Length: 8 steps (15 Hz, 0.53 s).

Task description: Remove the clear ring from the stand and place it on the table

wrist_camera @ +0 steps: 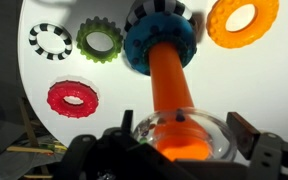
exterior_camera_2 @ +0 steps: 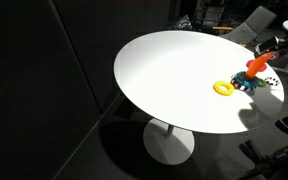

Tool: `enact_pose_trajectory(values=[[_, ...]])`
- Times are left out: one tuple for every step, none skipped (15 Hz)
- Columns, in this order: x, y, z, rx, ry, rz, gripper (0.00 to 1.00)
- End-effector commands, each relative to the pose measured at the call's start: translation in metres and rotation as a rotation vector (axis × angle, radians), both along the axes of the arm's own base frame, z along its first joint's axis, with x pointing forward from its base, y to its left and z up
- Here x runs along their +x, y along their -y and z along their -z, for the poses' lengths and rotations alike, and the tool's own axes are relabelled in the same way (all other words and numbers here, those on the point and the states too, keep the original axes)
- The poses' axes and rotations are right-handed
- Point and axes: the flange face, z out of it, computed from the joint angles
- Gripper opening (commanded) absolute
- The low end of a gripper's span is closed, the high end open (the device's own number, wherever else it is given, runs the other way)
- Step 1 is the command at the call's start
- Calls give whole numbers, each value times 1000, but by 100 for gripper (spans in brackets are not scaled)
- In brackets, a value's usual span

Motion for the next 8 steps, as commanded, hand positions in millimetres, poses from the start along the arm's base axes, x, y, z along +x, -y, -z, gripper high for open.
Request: enact_pose_trajectory(values=[[3, 3, -17, 40, -2, 3, 67], [6, 4, -20, 50, -10, 4, 67], [9, 6, -22, 60, -18, 8, 67], [12, 8, -26, 62, -26, 10, 67], [16, 8, -31, 74, -32, 16, 67], [19, 10, -37, 84, -39, 17, 67], [22, 12, -44, 94, -42, 23, 67], [24, 13, -50, 103, -48, 32, 67]])
